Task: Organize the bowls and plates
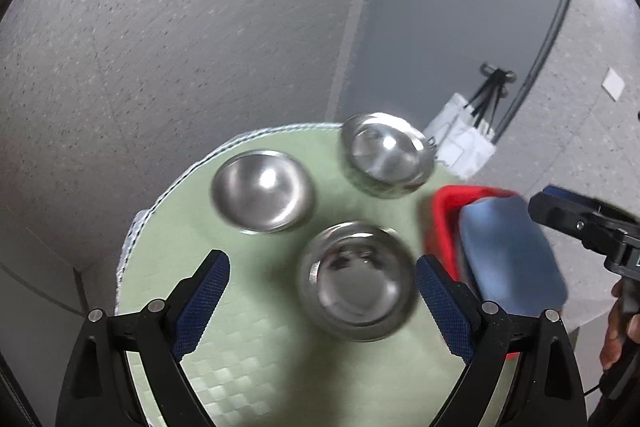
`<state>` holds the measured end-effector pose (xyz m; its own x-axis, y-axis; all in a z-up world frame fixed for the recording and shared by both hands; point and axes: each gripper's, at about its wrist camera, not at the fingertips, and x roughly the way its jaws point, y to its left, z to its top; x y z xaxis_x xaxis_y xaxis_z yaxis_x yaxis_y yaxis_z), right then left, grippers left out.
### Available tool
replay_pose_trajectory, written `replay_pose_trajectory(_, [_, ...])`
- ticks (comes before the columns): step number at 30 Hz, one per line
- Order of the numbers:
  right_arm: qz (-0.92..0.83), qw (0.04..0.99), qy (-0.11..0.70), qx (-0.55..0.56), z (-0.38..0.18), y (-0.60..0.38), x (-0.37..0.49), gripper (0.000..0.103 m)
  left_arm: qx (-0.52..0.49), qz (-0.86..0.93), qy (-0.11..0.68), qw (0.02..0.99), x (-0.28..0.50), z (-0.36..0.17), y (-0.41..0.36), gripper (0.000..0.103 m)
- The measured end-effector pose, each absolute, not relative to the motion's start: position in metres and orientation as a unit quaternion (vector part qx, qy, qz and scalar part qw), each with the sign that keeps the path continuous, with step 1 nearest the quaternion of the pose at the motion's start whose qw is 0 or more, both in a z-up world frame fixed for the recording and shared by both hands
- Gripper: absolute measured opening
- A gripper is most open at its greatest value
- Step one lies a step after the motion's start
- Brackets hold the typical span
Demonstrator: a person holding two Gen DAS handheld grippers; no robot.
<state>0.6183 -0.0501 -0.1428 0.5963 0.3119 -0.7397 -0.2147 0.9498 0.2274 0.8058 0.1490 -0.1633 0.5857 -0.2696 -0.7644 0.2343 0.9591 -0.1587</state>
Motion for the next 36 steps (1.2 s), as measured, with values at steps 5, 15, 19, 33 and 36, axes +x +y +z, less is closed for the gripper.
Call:
replay_pose_trajectory(5, [0.167, 0.877, 0.451, 0.018, -0.166, -0.005, 0.641, 0.073, -0.021, -0.136, 0.459, 0.878, 0.821, -0.184, 0.162, 0.092])
replay_pose_trajectory(15, [0.154, 0.833, 0.525, -0.080, -0.231, 0.037, 0.685, 0.073, -0.040, -0.140, 0.517, 0.843, 0.864, -0.235, 0.163, 0.087])
replay_pose_trajectory(19, [0.151, 0.818, 0.543, -0.113, -0.249, 0.048, 0.697, 0.073, -0.051, -0.136, 0.533, 0.834, 0.879, -0.256, 0.162, 0.081])
replay_pose_trajectory(33, [0.162, 0.770, 0.590, -0.180, -0.284, 0.067, 0.711, 0.025, -0.036, -0.152, 0.547, 0.822, 0.902, -0.287, 0.137, 0.011])
replay_pose_trajectory(36, [0.173, 0.764, 0.596, -0.177, -0.287, 0.064, 0.714, 0.024, -0.041, -0.153, 0.546, 0.823, 0.900, -0.288, 0.141, 0.010])
